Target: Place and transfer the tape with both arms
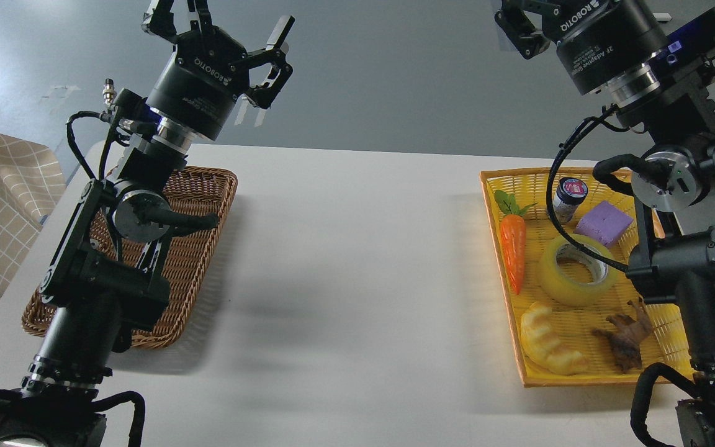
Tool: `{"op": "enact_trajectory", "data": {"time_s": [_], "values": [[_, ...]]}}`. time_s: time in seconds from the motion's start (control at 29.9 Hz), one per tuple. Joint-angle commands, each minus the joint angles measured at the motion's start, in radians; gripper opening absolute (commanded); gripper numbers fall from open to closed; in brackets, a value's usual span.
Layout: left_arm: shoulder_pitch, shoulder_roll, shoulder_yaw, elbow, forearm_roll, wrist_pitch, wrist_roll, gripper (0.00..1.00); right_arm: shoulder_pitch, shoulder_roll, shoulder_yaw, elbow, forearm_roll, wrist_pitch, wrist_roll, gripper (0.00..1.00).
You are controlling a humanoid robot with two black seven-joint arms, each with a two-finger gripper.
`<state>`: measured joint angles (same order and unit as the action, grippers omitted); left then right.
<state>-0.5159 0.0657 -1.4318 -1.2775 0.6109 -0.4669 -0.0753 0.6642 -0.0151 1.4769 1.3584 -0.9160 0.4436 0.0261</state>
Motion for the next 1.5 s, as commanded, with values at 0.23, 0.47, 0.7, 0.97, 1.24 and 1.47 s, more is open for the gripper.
{"op": "enact_trajectory", "data": {"time_s": [0.23,0.47,0.7,0.97,1.24,1.47], "values": [[0.002,0.002,0.001,0.030,-0.011,0.004,-0.044,0.98,-0.015,0.012,-0.001,0.001,-0.001,-0.003,0.000,1.00],[0.007,0.006,0.001,0.030,-0.011,-0.003,-0.046,0.98,-0.044,0.014,-0.001,0.007,-0.001,-0.003,0.000,1.00],[0.013,0.009,0.002,0.029,-0.010,-0.012,-0.043,0.98,-0.048,0.014,-0.003,0.005,-0.001,-0.003,-0.002,1.00],[-0.001,0.014,0.004,0.030,-0.010,-0.010,-0.043,0.98,-0.046,0.014,-0.003,0.007,-0.001,-0.003,-0.002,1.00],[0.002,0.014,0.002,0.030,-0.010,-0.009,-0.043,0.98,-0.046,0.014,-0.004,0.005,0.000,0.000,-0.003,1.00],[0.008,0.035,0.002,0.038,-0.010,-0.010,-0.043,0.98,-0.046,0.014,-0.006,0.005,0.000,-0.002,-0.011,1.00]]}}
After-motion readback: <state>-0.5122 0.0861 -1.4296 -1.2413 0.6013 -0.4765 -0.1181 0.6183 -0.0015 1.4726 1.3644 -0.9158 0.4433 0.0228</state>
